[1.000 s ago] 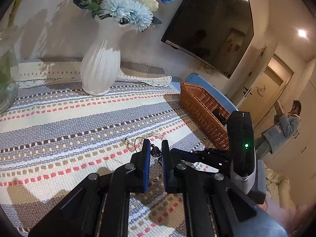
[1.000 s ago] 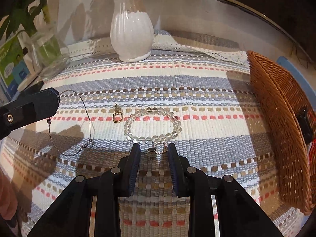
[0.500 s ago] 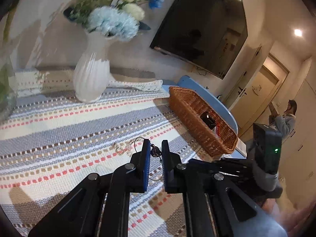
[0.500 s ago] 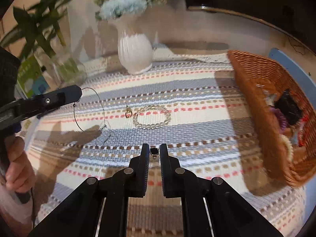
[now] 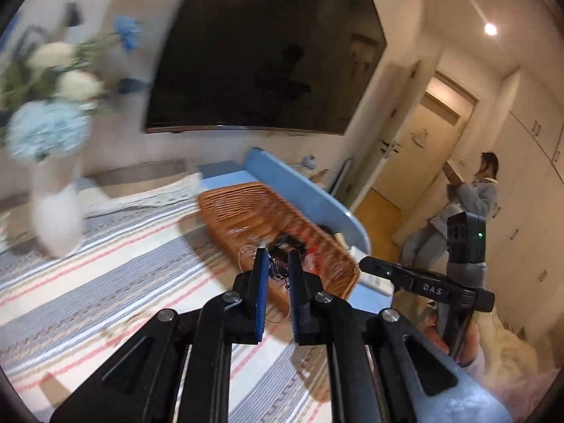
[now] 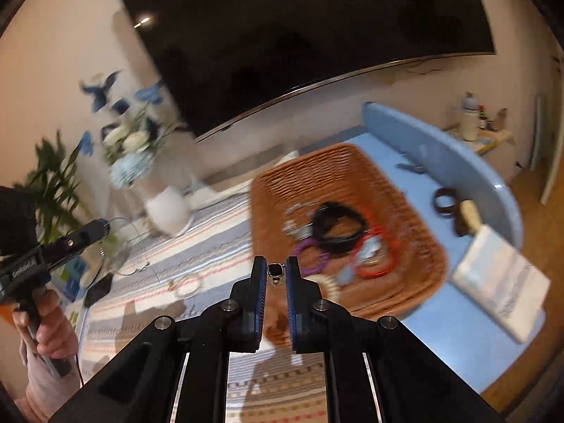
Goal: Organize jewelry
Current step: 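Carry the chain and charm into the basket and release both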
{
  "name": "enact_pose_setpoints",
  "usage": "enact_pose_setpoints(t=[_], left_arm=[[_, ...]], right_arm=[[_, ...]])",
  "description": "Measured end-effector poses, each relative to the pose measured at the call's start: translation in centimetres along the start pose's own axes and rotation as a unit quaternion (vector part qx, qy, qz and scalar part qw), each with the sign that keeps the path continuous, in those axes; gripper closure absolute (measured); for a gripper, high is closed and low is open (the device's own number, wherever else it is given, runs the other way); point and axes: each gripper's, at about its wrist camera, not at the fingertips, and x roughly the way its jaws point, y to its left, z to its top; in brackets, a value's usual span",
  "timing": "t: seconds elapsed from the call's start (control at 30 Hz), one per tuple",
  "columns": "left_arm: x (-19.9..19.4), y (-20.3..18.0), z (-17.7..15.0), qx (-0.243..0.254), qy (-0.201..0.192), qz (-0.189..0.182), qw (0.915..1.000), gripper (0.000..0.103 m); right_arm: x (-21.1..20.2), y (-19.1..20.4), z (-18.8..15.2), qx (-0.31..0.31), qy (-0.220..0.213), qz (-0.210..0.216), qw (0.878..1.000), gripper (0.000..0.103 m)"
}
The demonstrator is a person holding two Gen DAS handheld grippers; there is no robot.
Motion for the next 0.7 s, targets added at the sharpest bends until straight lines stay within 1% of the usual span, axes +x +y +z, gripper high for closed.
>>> enact_pose_setpoints(t=[0.1,0.13,0.2,0.27,0.33,0.43,0.53,0.6,0.63,0.67,0.7], left_arm=[[3.2,-1.4,0.6,0.006,0.016,-0.019,0.9997,0.094],[4.5,-1.9,0.6,0.011,0.024,-0.020,0.9995,0.094],[7.0,-2.6,0.2,0.018,0.038,-0.015,0.9990,0.094],[9.0,-3.0,-0.3,0.008,0.054,-0.026,0.9982,0.094],[10.5,-3.7,-0.7,0.010,0.062,-0.030,0.9976,0.094],[12.0,-5.2,-1.2,0.037,0.066,-0.019,0.9969,0.094],[12.8,-6.1,-1.5,0.046,0.072,-0.020,0.9961,0.094],[12.7,-6.4,-1.5,0.050,0.059,-0.012,0.9970,0.094],[12.6,-6.5,-1.5,0.051,0.050,-0.013,0.9974,0.090],[12.4,-6.5,-1.5,0.050,0.048,-0.014,0.9975,0.083],[12.4,-6.4,-1.5,0.049,0.053,-0.010,0.9974,0.063]], right_arm=[[0.1,-2.4,0.8,0.017,-0.003,-0.021,1.000,0.093],[0.2,-3.2,1.0,0.022,-0.001,-0.024,0.999,0.093],[1.0,-4.6,1.2,0.035,0.008,-0.016,0.999,0.093],[2.0,-5.8,1.1,0.050,0.019,-0.015,0.998,0.093],[2.7,-6.7,1.1,0.053,0.026,-0.018,0.998,0.093],[3.6,-6.9,0.8,0.057,0.037,-0.017,0.998,0.093],[3.8,-6.7,0.6,0.050,0.040,-0.021,0.998,0.093],[4.0,-6.6,0.6,0.046,0.041,-0.025,0.998,0.091],[4.1,-6.6,0.5,0.045,0.045,-0.026,0.998,0.090],[4.2,-6.5,0.5,0.045,0.049,-0.026,0.997,0.090],[4.2,-6.6,0.5,0.047,0.054,-0.026,0.997,0.085]])
